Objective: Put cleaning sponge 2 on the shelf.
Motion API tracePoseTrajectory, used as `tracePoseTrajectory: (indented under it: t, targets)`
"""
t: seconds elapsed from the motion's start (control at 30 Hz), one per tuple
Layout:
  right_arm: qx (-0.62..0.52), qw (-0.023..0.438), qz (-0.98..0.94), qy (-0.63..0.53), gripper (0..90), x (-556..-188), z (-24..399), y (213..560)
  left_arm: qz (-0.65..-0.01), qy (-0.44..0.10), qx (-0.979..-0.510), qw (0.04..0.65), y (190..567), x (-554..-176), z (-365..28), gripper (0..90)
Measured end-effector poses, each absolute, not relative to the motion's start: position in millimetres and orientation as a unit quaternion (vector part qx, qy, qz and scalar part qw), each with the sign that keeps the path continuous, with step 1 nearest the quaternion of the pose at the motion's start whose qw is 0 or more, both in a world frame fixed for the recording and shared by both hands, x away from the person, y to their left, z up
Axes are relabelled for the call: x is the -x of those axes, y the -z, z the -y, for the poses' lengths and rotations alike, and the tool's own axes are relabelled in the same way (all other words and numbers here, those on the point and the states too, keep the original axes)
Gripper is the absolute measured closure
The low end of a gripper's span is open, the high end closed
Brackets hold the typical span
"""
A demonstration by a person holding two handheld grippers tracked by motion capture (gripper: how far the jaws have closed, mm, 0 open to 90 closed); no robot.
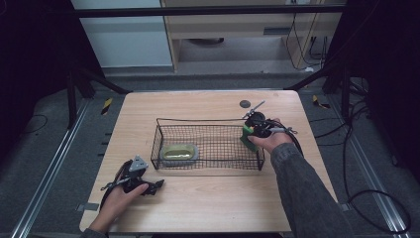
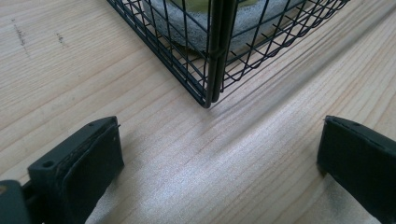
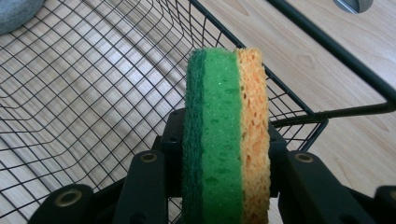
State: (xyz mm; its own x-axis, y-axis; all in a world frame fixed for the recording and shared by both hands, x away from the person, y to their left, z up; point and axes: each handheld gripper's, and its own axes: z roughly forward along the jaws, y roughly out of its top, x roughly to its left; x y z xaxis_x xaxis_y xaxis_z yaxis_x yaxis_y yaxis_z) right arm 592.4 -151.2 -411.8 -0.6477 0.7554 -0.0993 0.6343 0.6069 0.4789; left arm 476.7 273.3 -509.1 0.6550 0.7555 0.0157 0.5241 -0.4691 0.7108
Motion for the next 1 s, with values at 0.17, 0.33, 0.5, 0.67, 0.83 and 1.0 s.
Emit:
tracePoseTrajectory:
  t: [0.17, 0.33, 0.5, 0.67, 0.83, 1.0]
  targets:
    - [-0.39, 0.151, -0.885, -0.204, 64.1, -593, 150, 413, -0.38, -0.167, -0.842, 0.346, 509, -477, -273, 0.0]
    - [-0.39, 0.15, -0.886, -0.203, 63.9, -592, 149, 414, -0.379, -0.167, -0.842, 0.346, 509, -477, -273, 0.0]
    - [-0.388, 0.15, -0.887, -0.201, 63.8, -592, 147, 416, -0.379, -0.167, -0.842, 0.346, 509, -477, -273, 0.0]
    - [-0.385, 0.148, -0.89, -0.193, 63.6, -592, 144, 423, -0.379, -0.166, -0.842, 0.346, 509, -477, -273, 0.0]
    - [-0.388, 0.148, -0.888, -0.196, 62.9, -592, 143, 424, -0.379, -0.167, -0.842, 0.346, 509, -477, -273, 0.0]
    - [-0.387, 0.148, -0.89, -0.191, 57.7, -591, 143, 424, -0.379, -0.167, -0.842, 0.346, 509, -477, -273, 0.0]
